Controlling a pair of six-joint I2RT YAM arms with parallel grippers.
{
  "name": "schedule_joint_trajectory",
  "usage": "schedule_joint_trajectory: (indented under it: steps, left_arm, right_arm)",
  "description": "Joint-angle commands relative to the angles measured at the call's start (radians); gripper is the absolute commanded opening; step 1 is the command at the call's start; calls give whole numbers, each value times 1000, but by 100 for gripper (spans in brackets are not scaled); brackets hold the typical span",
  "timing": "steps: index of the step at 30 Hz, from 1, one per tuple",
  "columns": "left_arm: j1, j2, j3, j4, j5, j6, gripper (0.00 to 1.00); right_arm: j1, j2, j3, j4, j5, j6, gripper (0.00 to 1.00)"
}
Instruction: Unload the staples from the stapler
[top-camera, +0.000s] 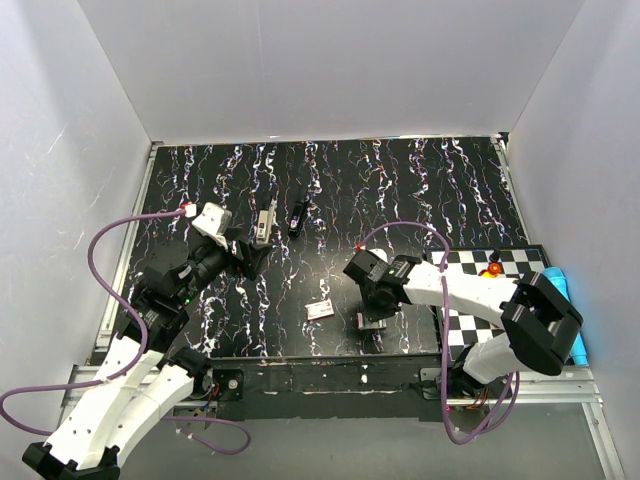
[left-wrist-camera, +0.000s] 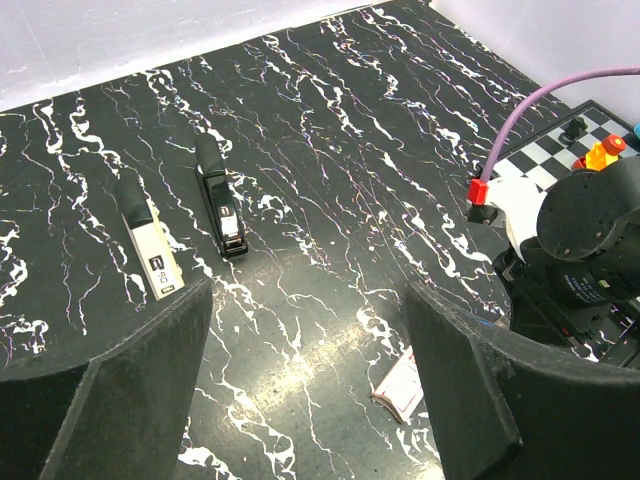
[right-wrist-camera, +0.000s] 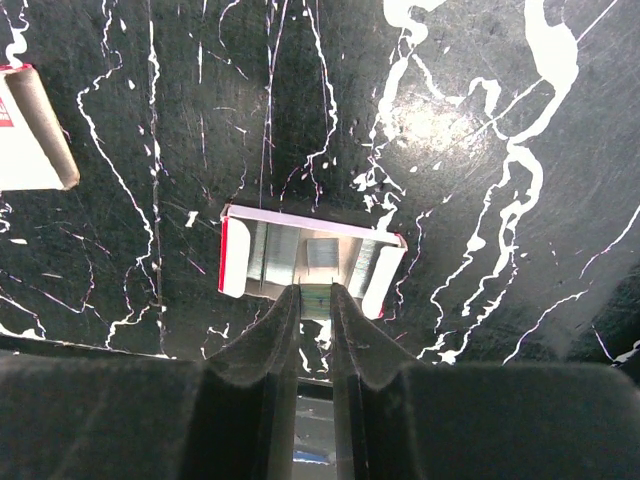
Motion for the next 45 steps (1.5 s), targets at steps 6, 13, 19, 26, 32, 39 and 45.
schedule_joint_trajectory:
  steps: [6, 13, 19, 26, 32, 39, 45]
  left_arm:
    - [-3, 3, -9, -11, 1, 9, 77]
    - [-3, 1, -9, -12, 0, 9, 78]
    - [-2, 4, -9, -12, 3, 9, 78]
    - [-3, 7, -7, -11, 4, 9, 78]
    - [-3, 10, -9, -11, 4, 9, 78]
    - [-2, 19, -9, -9, 18, 11, 78]
    - [-3, 56, -2, -17, 76, 17, 78]
  right_arm:
    - [-12, 12, -14, 12, -4, 26, 12]
    - [-13, 18, -17, 15, -9, 28, 16]
    - [-15, 18, -14, 13, -7, 28, 23]
    - [-13, 15, -14, 10, -4, 29, 29]
    - [-13, 10, -13, 10, -4, 31, 30]
    - [-13, -50, -8, -16, 31, 35, 31]
    - [-15, -125, 9, -62, 68, 29, 33]
